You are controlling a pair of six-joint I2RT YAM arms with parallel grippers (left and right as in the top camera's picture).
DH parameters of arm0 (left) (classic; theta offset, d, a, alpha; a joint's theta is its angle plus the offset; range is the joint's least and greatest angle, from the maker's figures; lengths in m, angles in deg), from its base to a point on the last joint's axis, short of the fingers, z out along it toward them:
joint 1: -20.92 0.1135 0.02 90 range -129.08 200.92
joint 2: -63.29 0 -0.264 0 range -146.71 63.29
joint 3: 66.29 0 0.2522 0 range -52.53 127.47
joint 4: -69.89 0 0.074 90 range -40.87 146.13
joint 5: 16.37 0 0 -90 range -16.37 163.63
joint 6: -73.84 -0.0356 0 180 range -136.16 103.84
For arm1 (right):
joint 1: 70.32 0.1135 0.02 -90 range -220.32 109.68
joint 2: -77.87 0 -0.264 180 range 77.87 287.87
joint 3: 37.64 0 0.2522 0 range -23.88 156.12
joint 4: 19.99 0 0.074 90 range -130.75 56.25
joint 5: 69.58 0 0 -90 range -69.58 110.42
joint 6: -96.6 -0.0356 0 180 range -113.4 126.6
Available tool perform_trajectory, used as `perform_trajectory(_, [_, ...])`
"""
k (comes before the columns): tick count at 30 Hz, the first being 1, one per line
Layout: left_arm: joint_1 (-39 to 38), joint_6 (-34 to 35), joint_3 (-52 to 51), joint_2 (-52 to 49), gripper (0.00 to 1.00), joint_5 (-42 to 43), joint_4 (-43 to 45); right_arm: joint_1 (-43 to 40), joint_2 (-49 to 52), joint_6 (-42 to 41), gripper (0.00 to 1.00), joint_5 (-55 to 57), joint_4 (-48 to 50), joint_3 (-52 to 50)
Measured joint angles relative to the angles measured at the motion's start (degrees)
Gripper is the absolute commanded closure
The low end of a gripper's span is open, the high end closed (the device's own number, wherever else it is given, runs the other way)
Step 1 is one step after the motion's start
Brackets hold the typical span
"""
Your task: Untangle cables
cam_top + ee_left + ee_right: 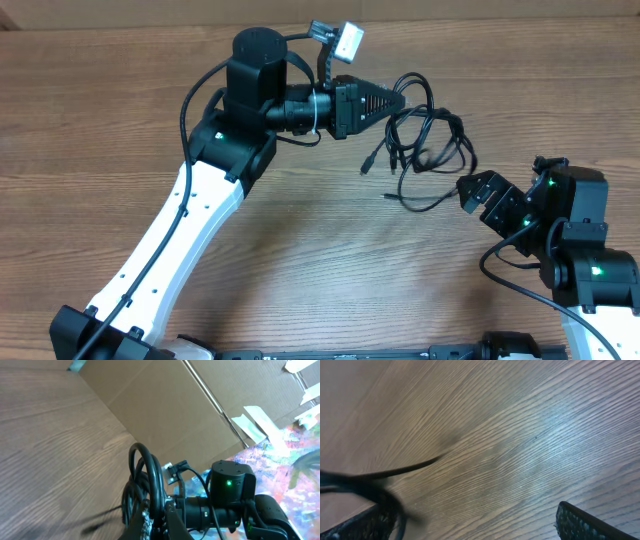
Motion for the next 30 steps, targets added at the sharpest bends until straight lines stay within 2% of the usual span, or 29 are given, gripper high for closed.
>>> perform_trajectory(12, [1.18,-3.76,0.0,0.0,0.96,-0.02,-0.72,-0.02,0.0,0.04,0.0,1.36,-2.01,0.0])
perform_trajectory(18, [1.16,-10.67,0.07,0.0,0.96,-0.04,-6.97,-0.02,0.0,0.33,0.0,1.49,-5.16,0.0])
perform_trajectory(23, [1.16,-17.0,0.09,0.0,0.96,-0.17,-12.17,-0.02,0.02,4.98,0.0,-2.08,-5.35,0.0])
perform_trajectory(30, [1.18,-25.92,0.11,0.0,0.96,2.47,-15.26,0.0,0.0,16.26,0.0,-10.34,-5.97,1.57])
